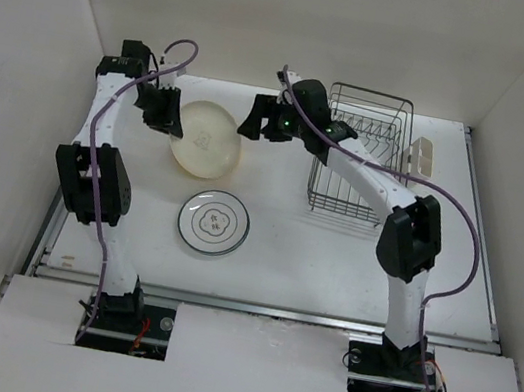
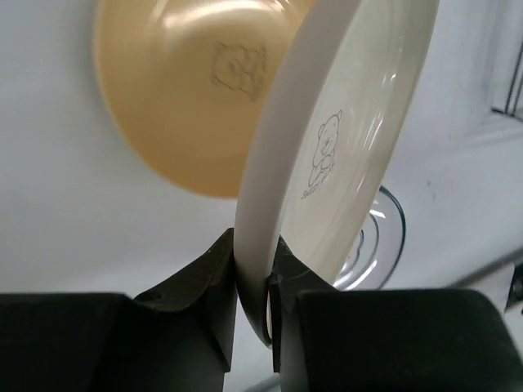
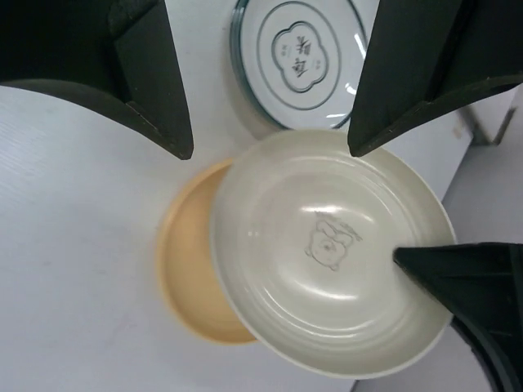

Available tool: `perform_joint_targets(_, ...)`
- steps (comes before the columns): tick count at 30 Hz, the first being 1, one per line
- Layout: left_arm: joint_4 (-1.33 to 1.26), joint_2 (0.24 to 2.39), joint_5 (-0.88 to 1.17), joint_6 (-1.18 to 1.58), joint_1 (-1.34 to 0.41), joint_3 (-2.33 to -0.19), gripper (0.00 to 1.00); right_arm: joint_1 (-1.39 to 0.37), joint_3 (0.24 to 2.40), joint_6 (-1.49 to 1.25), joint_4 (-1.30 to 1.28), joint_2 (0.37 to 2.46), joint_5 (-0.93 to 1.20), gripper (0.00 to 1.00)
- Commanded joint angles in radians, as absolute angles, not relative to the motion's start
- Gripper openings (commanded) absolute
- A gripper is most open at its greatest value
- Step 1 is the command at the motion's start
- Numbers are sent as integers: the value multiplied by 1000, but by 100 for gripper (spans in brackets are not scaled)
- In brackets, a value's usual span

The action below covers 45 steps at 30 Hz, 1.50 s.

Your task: Unload the plates from the dish rack

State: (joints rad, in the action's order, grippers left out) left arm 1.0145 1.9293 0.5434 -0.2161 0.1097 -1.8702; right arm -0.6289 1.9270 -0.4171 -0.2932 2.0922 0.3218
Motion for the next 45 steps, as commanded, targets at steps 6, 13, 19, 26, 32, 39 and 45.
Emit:
perform_joint_targets(6, 994, 2141, 445, -141, 115, -2034, 19, -615, 1829, -368, -360, 1944, 45, 82)
perform_joint_targets(13, 1054, 2198, 269, -193, 55, -2071, 77, -615, 1799, -339, -379, 1879, -2, 82)
perform_joint_targets(19, 1003, 2053, 144, -202, 46, -2002, 85, -606, 1827, -330, -425, 1848, -57, 83)
perform_joint_targets(26, 964, 1858, -1, -146, 57, -2002, 100, -510, 1827, -431, -554, 1738, -469, 97)
perform_joint_targets(32, 773, 1625, -481, -11, 121, -1856, 100, -179, 1781, -526, -796, 1634, -851, 100)
perform_joint_targets(39, 762, 1539, -770, 71, 173, -1812, 100, -12, 1441, -557, -639, 1347, -957, 100)
perform_joint_targets(45, 747, 1485, -784, 94, 173, -1761, 100, -12, 1365, -557, -594, 1214, -919, 100)
